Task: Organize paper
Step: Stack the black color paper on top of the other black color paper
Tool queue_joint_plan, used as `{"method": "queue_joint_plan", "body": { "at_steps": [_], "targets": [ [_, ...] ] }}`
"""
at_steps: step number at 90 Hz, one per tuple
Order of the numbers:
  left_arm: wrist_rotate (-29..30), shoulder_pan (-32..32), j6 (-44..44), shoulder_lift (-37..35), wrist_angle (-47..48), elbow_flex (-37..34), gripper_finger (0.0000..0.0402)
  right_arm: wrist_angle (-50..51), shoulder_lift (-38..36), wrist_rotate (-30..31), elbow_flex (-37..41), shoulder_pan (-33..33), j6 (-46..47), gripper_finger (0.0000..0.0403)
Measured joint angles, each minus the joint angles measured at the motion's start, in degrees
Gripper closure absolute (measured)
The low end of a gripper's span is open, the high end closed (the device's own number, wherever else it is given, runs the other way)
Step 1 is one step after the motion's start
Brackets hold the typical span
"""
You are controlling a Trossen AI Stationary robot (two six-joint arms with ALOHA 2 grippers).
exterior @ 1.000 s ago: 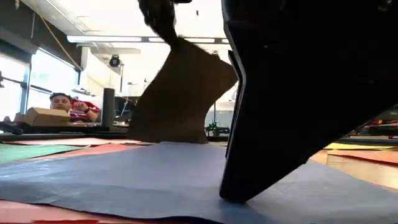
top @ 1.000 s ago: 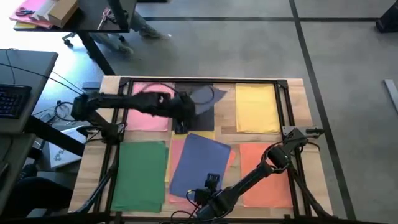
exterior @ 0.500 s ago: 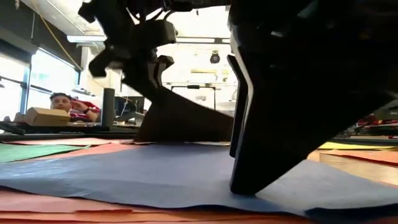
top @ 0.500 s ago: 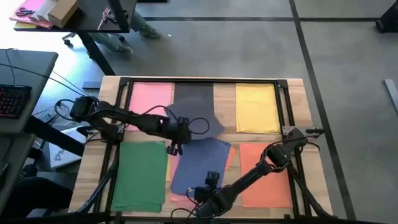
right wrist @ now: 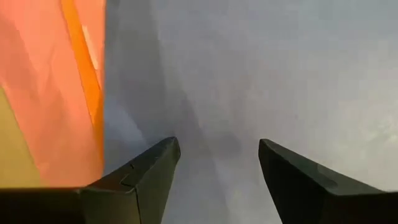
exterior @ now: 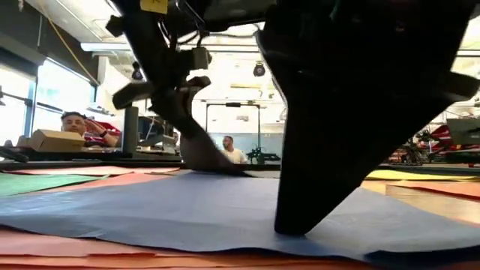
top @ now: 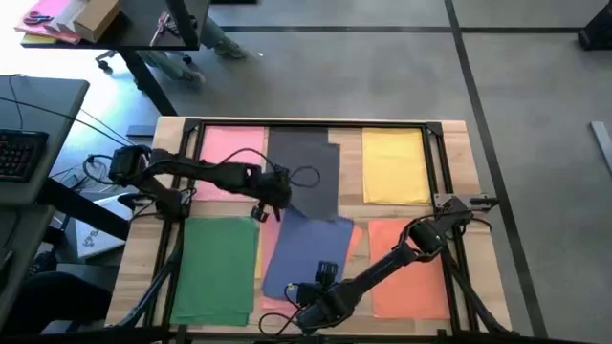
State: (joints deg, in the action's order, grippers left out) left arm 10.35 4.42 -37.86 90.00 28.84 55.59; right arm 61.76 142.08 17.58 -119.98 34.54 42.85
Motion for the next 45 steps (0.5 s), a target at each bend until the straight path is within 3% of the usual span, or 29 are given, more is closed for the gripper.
{"method": "queue_joint_plan", "body": {
  "at_steps": [21, 45],
  "targets": [
    [1.0, 5.6, -7.4, 0.2, 0.5, 0.0, 0.0401, 0.2, 0.0, -0.2, 0.0, -0.2, 2.8, 0.0183],
    [-0.2, 7.2, -8.2, 0.2, 1.3, 0.0, 0.0401, 0.5, 0.0, -0.4, 0.0, -0.3, 3.7, 0.0183]
  ]
}}
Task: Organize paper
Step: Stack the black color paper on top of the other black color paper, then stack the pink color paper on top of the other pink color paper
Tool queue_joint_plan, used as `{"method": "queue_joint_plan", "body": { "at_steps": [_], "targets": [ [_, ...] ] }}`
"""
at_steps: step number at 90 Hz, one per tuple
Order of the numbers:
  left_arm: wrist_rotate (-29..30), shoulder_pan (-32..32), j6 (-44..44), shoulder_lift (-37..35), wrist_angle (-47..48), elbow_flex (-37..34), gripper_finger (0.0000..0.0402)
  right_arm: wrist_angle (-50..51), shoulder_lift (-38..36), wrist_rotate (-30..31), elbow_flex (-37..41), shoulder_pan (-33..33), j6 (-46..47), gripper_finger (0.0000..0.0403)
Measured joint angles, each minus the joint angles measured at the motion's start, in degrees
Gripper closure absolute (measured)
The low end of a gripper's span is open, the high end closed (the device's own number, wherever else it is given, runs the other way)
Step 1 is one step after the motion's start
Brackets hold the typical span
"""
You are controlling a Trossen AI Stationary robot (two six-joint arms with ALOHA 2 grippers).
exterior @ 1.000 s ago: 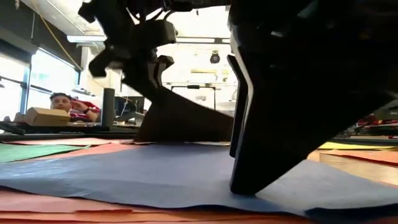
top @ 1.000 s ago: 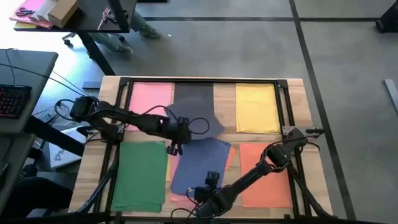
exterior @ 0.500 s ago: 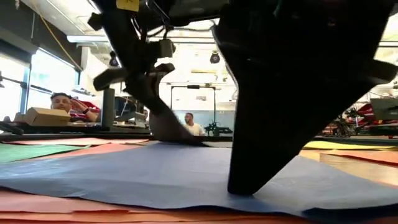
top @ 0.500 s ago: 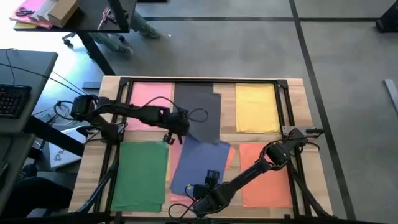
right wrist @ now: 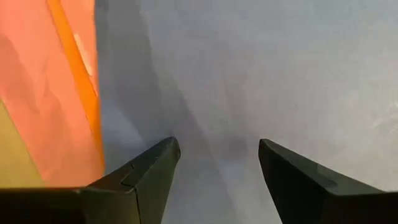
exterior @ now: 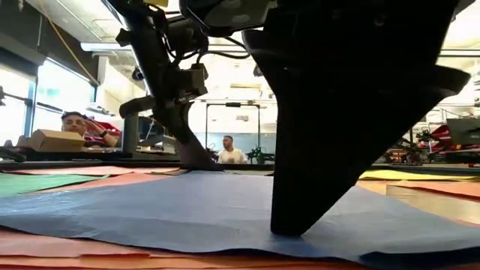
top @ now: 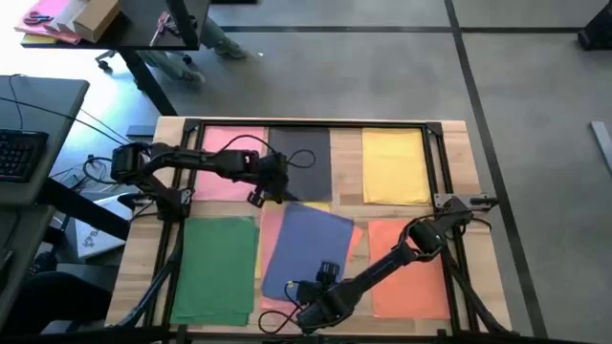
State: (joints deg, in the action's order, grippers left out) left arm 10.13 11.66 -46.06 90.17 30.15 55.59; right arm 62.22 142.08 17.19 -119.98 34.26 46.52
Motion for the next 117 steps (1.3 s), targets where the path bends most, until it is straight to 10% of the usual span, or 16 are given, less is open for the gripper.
{"method": "queue_joint_plan", "body": {
  "at_steps": [34, 117],
  "targets": [
    [0.7, 0.0, 2.4, 0.0, 0.6, 0.0, 0.0391, 0.1, 0.0, 0.5, 0.0, 0.0, -1.5, 0.0183],
    [11.2, -11.8, 20.7, -4.7, 9.1, 0.0, 0.0184, 8.9, 0.2, 4.9, -9.7, 1.1, -8.6, 0.0183]
  ]
}}
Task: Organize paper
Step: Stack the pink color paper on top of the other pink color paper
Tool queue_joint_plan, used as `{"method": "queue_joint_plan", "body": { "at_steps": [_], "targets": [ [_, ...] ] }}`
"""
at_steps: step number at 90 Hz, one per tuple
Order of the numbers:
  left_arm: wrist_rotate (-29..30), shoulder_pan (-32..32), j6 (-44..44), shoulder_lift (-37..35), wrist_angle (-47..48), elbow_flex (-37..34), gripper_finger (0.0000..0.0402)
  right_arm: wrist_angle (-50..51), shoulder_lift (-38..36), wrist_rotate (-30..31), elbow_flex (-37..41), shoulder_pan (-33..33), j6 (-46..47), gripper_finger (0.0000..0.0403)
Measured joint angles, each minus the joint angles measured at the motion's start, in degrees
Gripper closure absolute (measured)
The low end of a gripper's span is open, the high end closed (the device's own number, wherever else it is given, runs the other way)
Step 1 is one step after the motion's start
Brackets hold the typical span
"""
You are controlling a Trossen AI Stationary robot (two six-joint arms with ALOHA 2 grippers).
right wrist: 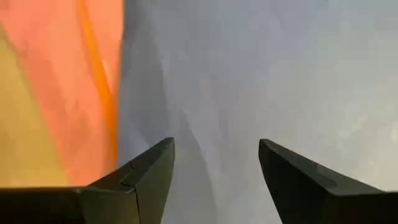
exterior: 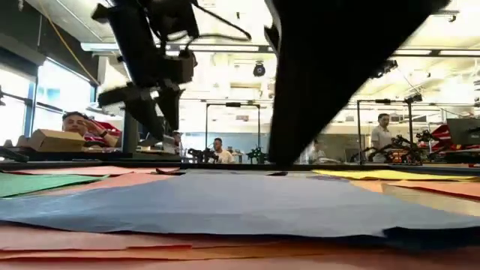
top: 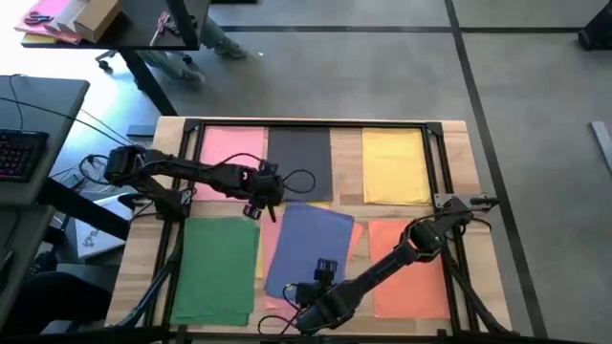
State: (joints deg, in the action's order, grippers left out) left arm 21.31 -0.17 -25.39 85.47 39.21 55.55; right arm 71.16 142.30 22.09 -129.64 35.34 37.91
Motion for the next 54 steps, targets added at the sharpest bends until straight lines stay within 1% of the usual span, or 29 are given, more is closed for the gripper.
{"method": "queue_joint_plan", "body": {
  "at_steps": [7, 16, 21, 27, 34, 46, 54],
  "targets": [
    [-1.1, -1.5, 3.6, -2.1, 0.9, 0.0, 0.0179, -0.2, -0.1, 0.1, -1.5, 0.2, -0.7, 0.0183],
    [-4.1, -3.9, 9.6, -4.9, 2.4, 0.0, 0.0179, -0.1, -0.1, 0.6, -3.8, 0.6, -1.2, 0.0183],
    [-7.0, -5.8, 13.8, -6.7, 3.5, 0.0, 0.0179, -0.2, -0.1, 2.0, -5.3, 1.0, -2.0, 0.0183],
    [-10.2, -8.5, 19.7, -8.4, 4.6, 0.0, 0.0179, -2.3, -1.2, 4.0, -5.0, 1.5, -2.8, 0.0183],
    [-12.2, -12.8, 26.4, -10.1, 4.7, -0.1, 0.0179, -2.4, -2.0, 6.5, -5.1, 2.5, -3.1, 0.0183],
    [-11.8, -22.6, 35.6, -10.9, 2.9, -0.5, 0.0179, -5.0, -3.7, 12.0, -5.2, 4.2, -5.0, 0.0183],
    [-10.2, -29.5, 40.6, -10.4, 0.4, -0.5, 0.0179, -7.6, -4.6, 13.3, -5.3, 5.0, -6.7, 0.0183]
  ]
}}
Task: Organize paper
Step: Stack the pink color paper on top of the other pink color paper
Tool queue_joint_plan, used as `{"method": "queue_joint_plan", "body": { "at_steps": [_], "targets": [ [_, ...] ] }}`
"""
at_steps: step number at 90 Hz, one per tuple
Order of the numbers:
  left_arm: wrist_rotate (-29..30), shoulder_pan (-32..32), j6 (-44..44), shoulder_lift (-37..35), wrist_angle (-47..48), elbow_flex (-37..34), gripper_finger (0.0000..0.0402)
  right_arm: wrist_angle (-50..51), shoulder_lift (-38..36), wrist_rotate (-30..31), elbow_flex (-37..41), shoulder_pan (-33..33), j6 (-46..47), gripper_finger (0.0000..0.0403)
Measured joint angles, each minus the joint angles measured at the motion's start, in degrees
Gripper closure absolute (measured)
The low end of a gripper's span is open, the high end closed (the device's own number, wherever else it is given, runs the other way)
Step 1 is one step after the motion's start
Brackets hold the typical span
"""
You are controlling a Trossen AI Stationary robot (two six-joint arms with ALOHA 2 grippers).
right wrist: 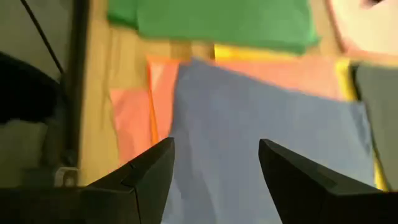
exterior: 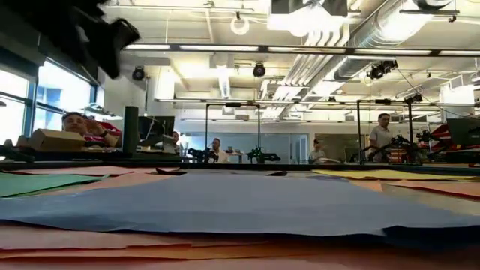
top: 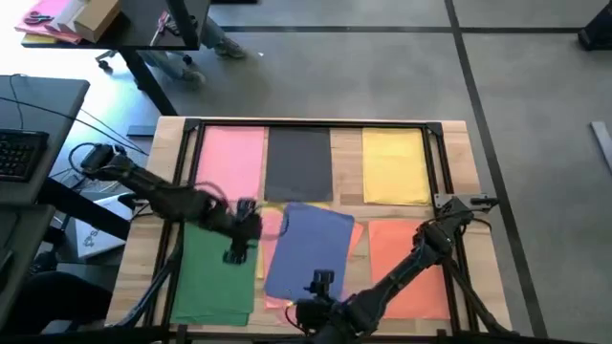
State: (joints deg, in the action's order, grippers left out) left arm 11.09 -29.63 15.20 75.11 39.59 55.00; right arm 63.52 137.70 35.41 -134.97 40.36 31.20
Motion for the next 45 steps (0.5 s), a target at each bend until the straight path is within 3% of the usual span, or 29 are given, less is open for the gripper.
{"method": "queue_joint_plan", "body": {
  "at_steps": [21, 34, 45],
  "targets": [
    [6.0, -14.5, 2.7, 3.1, -14.8, 0.0, 0.0179, 2.7, -0.5, -2.7, 0.0, -0.7, 0.4, 0.0183],
    [12.3, -18.9, 5.2, 6.9, -17.7, 0.0, 0.0179, 1.8, -0.6, -3.5, 3.7, -1.6, 0.7, 0.0183],
    [16.4, -19.9, 7.9, 12.5, -18.8, 0.0, 0.0179, -5.0, -0.6, -4.2, 9.5, -1.9, -0.9, 0.0183]
  ]
}}
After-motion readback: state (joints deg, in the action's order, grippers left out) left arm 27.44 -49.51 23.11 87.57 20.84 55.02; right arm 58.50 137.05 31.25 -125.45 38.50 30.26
